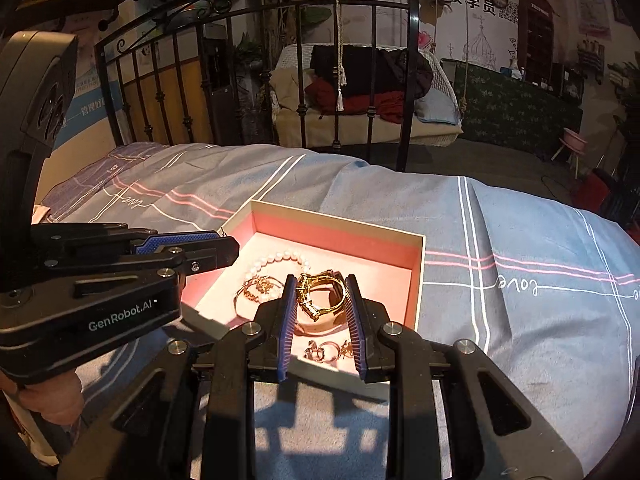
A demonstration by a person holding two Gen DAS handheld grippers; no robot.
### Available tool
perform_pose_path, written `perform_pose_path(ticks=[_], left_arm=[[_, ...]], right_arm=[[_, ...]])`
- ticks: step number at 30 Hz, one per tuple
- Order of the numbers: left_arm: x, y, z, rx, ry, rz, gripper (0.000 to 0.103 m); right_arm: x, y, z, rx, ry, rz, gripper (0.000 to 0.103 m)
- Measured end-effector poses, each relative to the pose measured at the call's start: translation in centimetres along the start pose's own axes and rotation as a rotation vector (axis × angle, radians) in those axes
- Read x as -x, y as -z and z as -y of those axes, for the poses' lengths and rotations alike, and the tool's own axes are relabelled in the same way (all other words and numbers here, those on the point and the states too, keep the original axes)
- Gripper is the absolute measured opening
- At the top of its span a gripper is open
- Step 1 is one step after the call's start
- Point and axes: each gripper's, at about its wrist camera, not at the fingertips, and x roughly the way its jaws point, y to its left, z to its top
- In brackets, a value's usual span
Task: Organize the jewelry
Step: 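Carry the earring and gold ring into the box and open both tools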
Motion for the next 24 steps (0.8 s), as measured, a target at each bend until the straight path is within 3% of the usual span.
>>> perform_pose_path(ticks=[6,24], left_arm=[[-2.1,-0.7,-0.1,0.003,-0.018,-0.036,0.013],[-6.6,0.2,-0.9,0.023,-0.053,-0.156,0.013]], right_arm=[[-2.1,-0.8,0.7,-0.007,0.022,-0.033,0.025],[-5.4,1.0,1.6,-0.013,0.024,-0.132,0.025]])
